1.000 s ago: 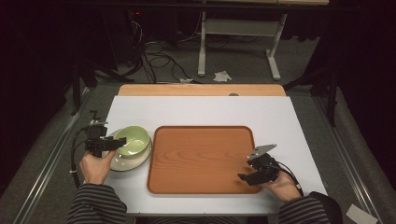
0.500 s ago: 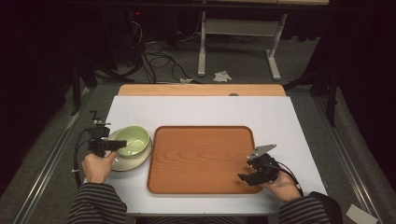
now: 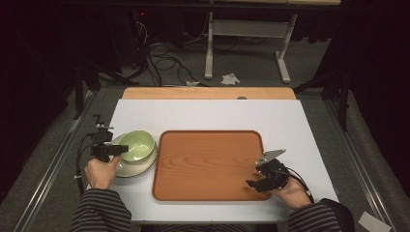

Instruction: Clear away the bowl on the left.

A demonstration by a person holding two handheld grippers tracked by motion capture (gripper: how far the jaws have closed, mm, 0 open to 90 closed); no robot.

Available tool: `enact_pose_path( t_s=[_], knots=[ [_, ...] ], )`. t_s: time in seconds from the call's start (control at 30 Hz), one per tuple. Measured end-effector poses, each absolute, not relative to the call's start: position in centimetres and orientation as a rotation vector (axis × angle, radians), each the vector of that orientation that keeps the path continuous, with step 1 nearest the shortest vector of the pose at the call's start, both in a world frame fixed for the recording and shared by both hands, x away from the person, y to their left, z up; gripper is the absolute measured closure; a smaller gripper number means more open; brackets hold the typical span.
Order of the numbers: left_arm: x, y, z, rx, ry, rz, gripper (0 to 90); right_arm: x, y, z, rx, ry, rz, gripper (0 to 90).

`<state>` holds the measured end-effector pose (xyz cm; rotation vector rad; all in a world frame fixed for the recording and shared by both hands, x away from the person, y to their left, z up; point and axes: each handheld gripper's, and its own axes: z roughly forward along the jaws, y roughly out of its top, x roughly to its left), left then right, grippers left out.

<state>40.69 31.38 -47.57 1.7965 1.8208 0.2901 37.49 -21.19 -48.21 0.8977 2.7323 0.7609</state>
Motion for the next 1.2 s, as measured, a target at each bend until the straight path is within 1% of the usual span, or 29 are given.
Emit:
enact_pose_path(
  t_s=[0.17, 0.37, 0.43, 0.63, 0.97, 1.2],
  knots=[
    [40.7, 31.7, -47.7, 1.780, 1.832, 0.276, 78.3, 37.5, -21.2, -48.2, 0.896, 2.732, 0.764, 35.5],
    [40.8, 31.8, -47.7, 1.767, 1.840, 0.254, 80.0, 37.5, -21.2, -48.2, 0.897, 2.732, 0.761, 35.5],
    [40.8, 31.8, -47.7, 1.769, 1.836, 0.253, 83.3, 37.5, -21.2, -48.2, 0.893, 2.732, 0.763, 35.5],
    [40.8, 32.1, -47.6, 1.745, 1.821, 0.221, 83.4, 37.5, -21.2, -48.2, 0.896, 2.732, 0.765, 35.5],
    [40.6, 32.0, -47.0, 1.734, 1.794, 0.229, 82.6, 37.5, -21.3, -48.1, 0.895, 2.729, 0.765, 35.5],
    [40.0, 32.1, -46.0, 1.677, 1.762, 0.244, 82.7, 37.5, -21.3, -48.1, 0.897, 2.729, 0.764, 35.5]
  ],
)
